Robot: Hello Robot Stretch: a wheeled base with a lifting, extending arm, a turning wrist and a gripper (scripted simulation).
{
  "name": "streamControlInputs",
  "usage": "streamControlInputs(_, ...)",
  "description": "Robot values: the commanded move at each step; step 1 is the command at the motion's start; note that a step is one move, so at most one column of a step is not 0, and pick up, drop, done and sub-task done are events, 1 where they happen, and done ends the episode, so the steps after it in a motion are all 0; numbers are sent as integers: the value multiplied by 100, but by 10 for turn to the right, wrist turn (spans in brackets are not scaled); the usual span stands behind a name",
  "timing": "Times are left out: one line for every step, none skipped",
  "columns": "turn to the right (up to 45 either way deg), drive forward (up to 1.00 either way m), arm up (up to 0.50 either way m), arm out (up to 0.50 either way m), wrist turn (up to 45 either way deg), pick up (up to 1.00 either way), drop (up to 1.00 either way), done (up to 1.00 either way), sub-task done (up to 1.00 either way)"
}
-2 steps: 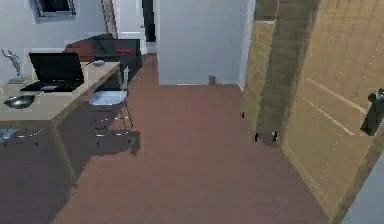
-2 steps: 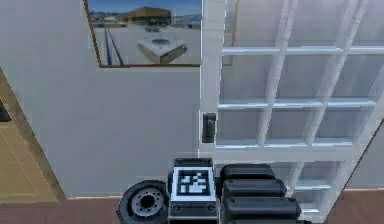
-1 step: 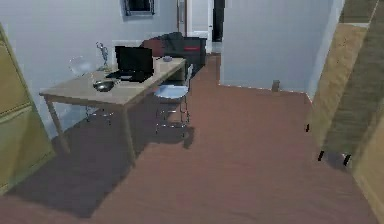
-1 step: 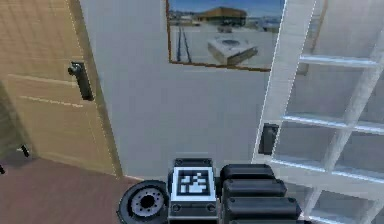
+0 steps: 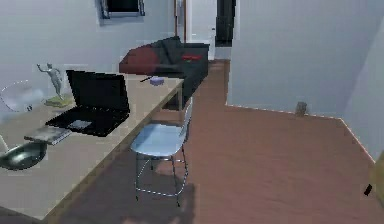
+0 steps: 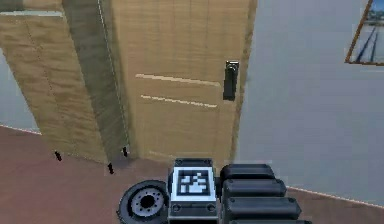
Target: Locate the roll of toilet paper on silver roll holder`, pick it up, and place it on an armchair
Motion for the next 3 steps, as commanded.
streamControlInputs(-120,0,0,0,0,0,0,0,0)
streamControlInputs(0,10,0,0,0,0,0,0,0)
streamControlInputs(450,0,0,0,0,0,0,0,0)
